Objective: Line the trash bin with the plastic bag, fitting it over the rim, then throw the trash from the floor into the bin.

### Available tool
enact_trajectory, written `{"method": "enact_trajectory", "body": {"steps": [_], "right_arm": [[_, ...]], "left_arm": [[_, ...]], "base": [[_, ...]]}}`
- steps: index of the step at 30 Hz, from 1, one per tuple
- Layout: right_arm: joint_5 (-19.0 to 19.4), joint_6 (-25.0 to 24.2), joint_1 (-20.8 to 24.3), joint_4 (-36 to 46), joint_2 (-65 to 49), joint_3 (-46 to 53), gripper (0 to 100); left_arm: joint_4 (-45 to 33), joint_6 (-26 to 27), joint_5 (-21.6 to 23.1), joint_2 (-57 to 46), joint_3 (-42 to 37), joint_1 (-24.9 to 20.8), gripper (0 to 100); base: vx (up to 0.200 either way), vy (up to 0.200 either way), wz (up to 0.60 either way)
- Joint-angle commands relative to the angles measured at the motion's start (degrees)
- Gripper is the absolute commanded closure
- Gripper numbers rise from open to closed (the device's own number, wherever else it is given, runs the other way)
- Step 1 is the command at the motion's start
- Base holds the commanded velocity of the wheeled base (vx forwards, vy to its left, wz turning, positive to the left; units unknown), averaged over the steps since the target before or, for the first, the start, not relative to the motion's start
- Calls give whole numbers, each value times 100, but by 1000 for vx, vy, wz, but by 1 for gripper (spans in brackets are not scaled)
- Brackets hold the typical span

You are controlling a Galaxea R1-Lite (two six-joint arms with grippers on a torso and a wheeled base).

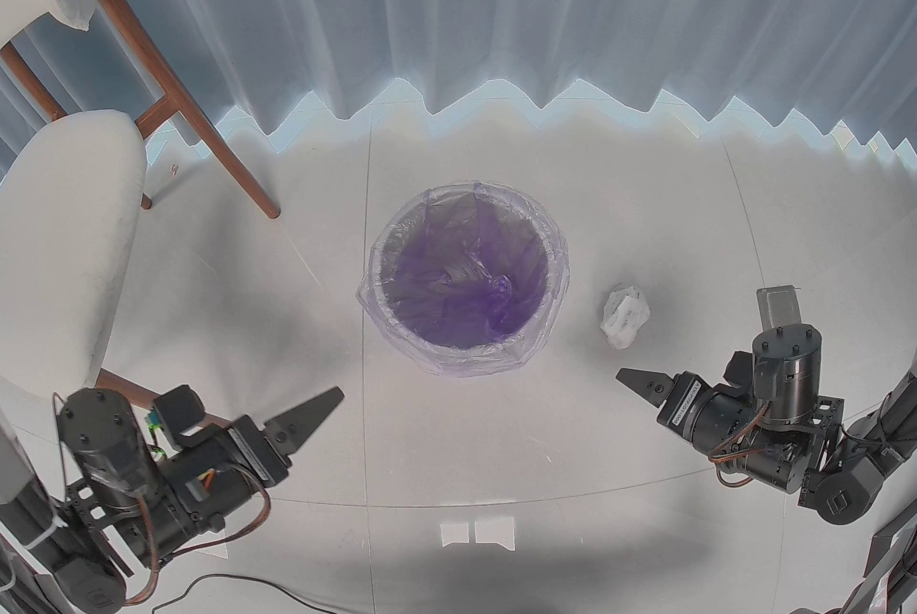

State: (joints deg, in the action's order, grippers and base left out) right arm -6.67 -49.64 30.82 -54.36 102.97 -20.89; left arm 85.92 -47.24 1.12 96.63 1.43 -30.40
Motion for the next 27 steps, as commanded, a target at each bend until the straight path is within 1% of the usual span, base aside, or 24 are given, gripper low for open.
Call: {"method": "enact_trajectory", "body": {"steps": [1, 4, 6, 7, 8, 13, 19, 21, 22, 25, 26, 27], "right_arm": [[-80, 200, 21, -312, 21, 86, 0], [-195, 200, 47, -418, 65, 130, 0], [-300, 183, 109, -479, 65, 173, 0], [-300, 183, 109, -479, 65, 173, 0], [-344, 183, 161, -523, 65, 217, 0], [-423, 183, 188, -664, 65, 226, 0], [-423, 174, 179, -761, 144, 226, 0], [-485, 174, 179, -936, 241, 235, 0], [-502, 174, 179, -954, 249, 235, 0], [-564, 174, 179, -1033, 346, 235, 0], [-564, 174, 179, -1033, 346, 235, 0], [-564, 165, 179, -1042, 355, 226, 0]], "left_arm": [[303, 813, 143, 2035, 270, -220, 0], [276, 1164, 134, 2562, 560, -423, 0], [276, 1173, 108, 2835, 859, -528, 0], [276, 1173, 108, 2835, 859, -528, 0], [276, 1138, 108, 3089, 1141, -563, 0], [267, 1155, 37, 3652, 1791, -423, 0], [276, 1164, -288, 4118, 2274, -115, 0], [276, 1138, -402, 4355, 2582, 61, 0], [276, 1129, -411, 4373, 2626, 78, 0], [276, 1041, -420, 4548, 3136, 193, 0], [276, 1032, -420, 4557, 3153, 193, 0], [276, 909, -402, 4628, 3391, 175, 0]], "base": [[0, 0, 0], [0, 0, 0], [0, 0, 0], [0, 0, 0], [0, 0, 0], [0, 0, 0], [0, 0, 0], [0, 0, 0], [0, 0, 0], [0, 0, 0], [0, 0, 0], [0, 0, 0]]}}
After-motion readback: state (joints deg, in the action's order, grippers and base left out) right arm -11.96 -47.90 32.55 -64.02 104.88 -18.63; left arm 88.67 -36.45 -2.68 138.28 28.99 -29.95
